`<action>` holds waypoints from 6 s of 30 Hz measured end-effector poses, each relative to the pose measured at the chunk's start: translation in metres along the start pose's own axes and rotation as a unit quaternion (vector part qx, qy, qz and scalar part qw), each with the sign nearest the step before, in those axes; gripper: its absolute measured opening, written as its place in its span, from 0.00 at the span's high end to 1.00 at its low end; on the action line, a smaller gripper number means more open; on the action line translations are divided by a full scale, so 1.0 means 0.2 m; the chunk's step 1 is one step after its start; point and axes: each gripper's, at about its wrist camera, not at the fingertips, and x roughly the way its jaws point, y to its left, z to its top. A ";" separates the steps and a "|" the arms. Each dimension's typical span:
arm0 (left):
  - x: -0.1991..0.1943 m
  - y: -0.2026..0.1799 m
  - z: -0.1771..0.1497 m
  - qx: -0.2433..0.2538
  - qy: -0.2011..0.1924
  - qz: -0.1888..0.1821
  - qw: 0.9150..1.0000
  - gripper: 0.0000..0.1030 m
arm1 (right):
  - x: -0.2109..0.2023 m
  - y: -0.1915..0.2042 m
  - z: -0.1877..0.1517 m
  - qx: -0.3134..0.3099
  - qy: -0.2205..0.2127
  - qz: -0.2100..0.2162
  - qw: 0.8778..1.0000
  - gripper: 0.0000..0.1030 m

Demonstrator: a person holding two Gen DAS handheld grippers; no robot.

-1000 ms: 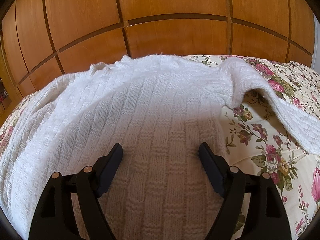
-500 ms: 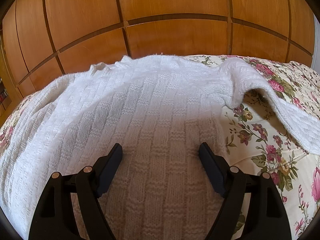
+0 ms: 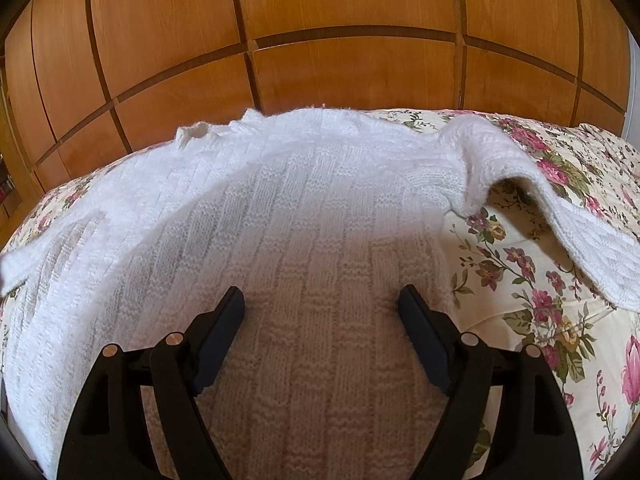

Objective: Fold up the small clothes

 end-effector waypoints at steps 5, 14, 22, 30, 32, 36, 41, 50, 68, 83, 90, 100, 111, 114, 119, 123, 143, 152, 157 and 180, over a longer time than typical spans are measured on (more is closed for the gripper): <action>0.04 0.12 -0.09 -0.101 -0.011 0.047 0.994 0.16 | 0.00 0.00 0.00 0.002 -0.001 0.003 1.000 0.22; -0.09 0.12 -0.38 -0.289 0.010 -0.160 0.944 0.55 | 0.00 0.00 0.00 0.001 0.000 0.005 1.000 0.21; 0.11 0.05 -0.38 -0.397 0.002 -0.175 0.901 0.55 | 0.00 0.00 0.00 0.002 -0.001 0.004 1.000 0.21; 0.07 -0.05 -0.24 -0.388 -0.020 -0.090 0.917 0.92 | 0.00 0.00 0.00 0.002 -0.001 0.005 1.000 0.21; 0.01 -0.12 -0.16 -0.372 -0.048 -0.086 0.923 0.93 | 0.00 0.00 0.00 0.002 -0.001 0.005 1.000 0.21; -0.06 -0.31 0.02 -0.317 -0.079 -0.099 0.940 0.93 | 0.00 0.00 0.00 0.002 -0.001 0.005 1.000 0.21; -0.17 -0.73 0.21 -0.227 -0.111 -0.132 0.958 0.93 | 0.00 0.00 0.00 0.004 -0.002 0.007 1.000 0.21; -0.26 -1.55 0.22 -0.063 -0.119 -0.192 0.972 0.93 | 0.00 0.00 0.00 0.006 -0.002 0.009 1.000 0.21; -0.25 -2.60 -0.19 0.146 -0.062 -0.301 0.941 0.93 | 0.00 -0.01 0.00 0.011 -0.003 0.014 1.000 0.21; -0.27 -2.08 -0.40 0.058 -0.089 -0.359 0.927 0.24 | -0.01 -0.02 0.00 0.013 -0.008 0.017 1.000 0.21; -0.17 -1.62 -0.51 -0.062 -0.050 -0.373 0.924 0.24 | -0.07 0.06 0.09 -0.001 -0.021 0.027 0.999 0.29; -0.12 -1.52 -0.56 -0.096 -0.031 -0.369 0.924 0.24 | 0.37 0.28 0.45 0.069 0.058 0.120 0.989 0.38; -0.11 -1.56 -0.50 -0.099 -0.013 -0.406 0.909 0.08 | 0.36 0.20 0.43 0.096 -0.015 0.089 0.991 0.94; -0.08 -1.55 -0.44 -0.125 -0.009 -0.425 0.896 0.08 | 0.39 0.20 0.39 0.099 -0.012 0.099 0.990 0.94; 0.00 -1.50 -0.33 -0.184 -0.048 -0.379 0.905 0.08 | 0.34 0.22 0.41 0.093 -0.033 0.093 0.991 0.95; -0.02 -1.45 -0.33 -0.203 -0.097 -0.349 0.910 0.09 | 0.25 0.23 0.41 0.079 -0.069 0.067 0.992 0.95; 0.07 -1.74 -0.34 -0.085 0.026 -0.137 0.987 0.10 | 0.36 0.15 0.33 0.107 0.012 0.021 0.994 0.65; 0.04 -1.65 -0.35 -0.111 -0.009 -0.188 0.976 0.04 | 0.21 0.05 0.27 0.155 -0.040 0.034 0.987 0.43; -0.02 -1.68 -0.38 -0.088 -0.012 -0.204 0.975 0.04 | 0.10 -0.11 0.16 0.226 -0.038 0.065 0.971 0.46; -0.01 -1.67 -0.41 -0.083 -0.005 -0.212 0.974 0.04 | -0.34 -1.27 -0.21 0.547 -0.162 0.034 0.821 0.48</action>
